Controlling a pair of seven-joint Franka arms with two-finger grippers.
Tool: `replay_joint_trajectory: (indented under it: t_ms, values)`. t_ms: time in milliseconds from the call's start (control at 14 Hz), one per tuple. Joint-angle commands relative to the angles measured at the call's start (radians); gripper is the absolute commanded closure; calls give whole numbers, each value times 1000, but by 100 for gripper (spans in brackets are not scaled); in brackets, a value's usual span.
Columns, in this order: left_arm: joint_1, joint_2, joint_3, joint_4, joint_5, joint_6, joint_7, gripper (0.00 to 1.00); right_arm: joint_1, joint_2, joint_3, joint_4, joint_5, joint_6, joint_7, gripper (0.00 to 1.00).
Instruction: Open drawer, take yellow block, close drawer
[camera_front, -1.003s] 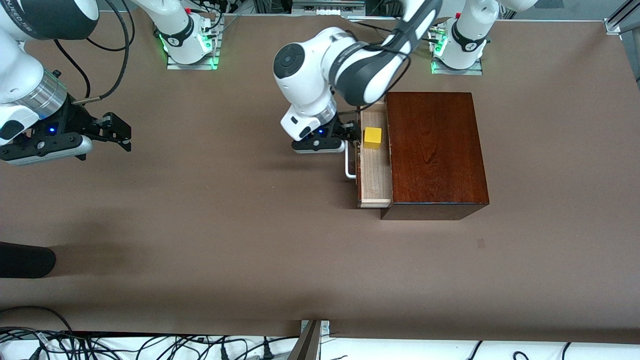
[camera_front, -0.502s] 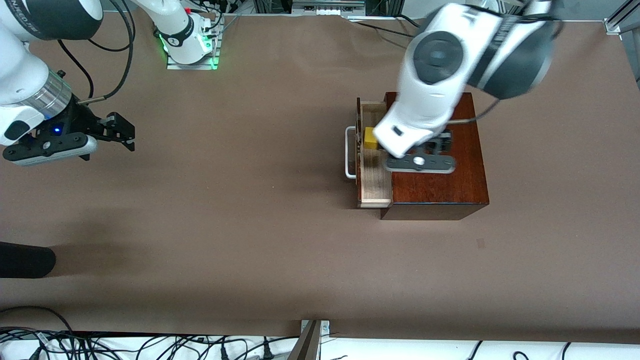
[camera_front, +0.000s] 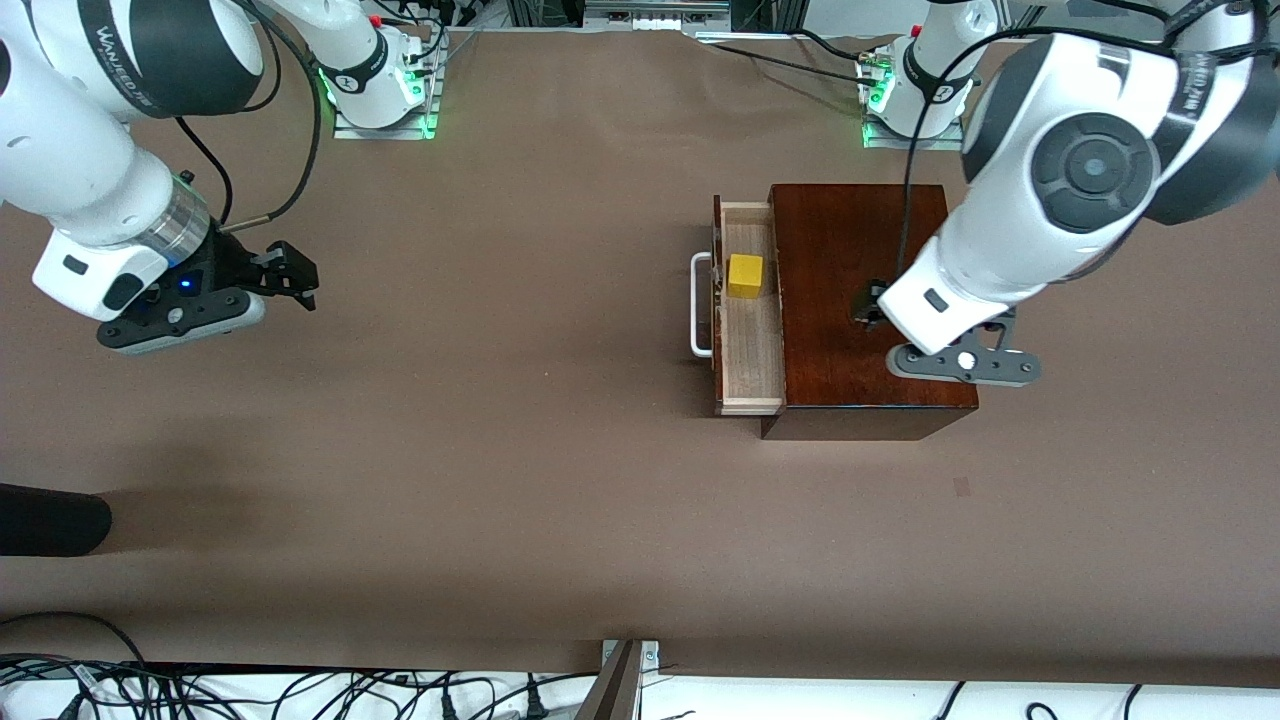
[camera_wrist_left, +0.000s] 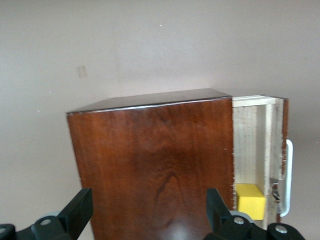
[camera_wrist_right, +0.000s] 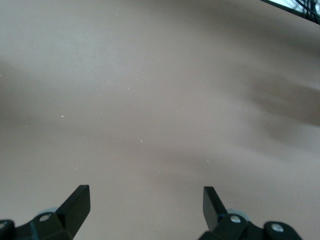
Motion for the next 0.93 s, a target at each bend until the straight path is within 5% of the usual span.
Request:
replay_joint_trajectory:
  t_ms: [0,287,430,645,860]
  values:
    - [111,-55,-6,-29,-12,-36,226,0,32,-12,51,8,-5,-72,-33,0]
    - [182,-133,-16,-86,-14,-53,264,0,46,-5,229,9,1,-63,-86,0]
    - [207,-253,-17,-252,-15,10,267,0,76,35,304,52,0,-36,-97,0]
    - [214,-467,-17,-561,-14,186,267,0,182,116,340,138,-3,-28,-97,0]
    - [214,-452,-8,-522,-11,180,264,0,297,281,340,277,-3,24,-169,0]
